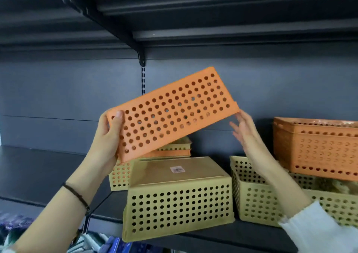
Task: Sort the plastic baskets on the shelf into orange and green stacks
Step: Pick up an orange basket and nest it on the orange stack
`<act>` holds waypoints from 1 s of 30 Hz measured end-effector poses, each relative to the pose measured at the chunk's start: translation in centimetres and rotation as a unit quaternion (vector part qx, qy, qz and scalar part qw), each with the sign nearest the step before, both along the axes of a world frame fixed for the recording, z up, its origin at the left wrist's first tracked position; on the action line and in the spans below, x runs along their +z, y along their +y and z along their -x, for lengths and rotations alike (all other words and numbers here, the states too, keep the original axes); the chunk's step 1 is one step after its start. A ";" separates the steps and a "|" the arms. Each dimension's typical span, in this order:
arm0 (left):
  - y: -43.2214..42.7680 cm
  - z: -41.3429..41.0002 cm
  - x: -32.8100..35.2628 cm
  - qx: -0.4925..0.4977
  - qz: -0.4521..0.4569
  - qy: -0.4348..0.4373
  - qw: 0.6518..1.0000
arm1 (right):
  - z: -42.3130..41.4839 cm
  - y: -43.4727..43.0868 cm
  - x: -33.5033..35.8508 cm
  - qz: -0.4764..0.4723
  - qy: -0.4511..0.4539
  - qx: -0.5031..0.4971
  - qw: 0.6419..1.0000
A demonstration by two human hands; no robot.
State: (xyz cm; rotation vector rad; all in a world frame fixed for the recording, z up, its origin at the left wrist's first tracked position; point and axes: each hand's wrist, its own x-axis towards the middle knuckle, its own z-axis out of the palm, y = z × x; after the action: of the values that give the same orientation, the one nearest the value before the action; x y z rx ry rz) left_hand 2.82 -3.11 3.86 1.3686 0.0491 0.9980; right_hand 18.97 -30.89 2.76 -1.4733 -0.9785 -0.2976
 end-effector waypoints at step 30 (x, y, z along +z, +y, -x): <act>-8.0 -7.4 5.3 -0.162 -0.276 -0.070 0.945 | -4.1 -11.3 6.6 -0.080 0.030 -0.148 0.985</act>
State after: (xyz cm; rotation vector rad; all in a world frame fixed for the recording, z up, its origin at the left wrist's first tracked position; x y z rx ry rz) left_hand 10.20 -11.07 9.11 1.7349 -0.5860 0.8548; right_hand 23.11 -42.19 9.33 -1.4701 -0.6705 -0.5310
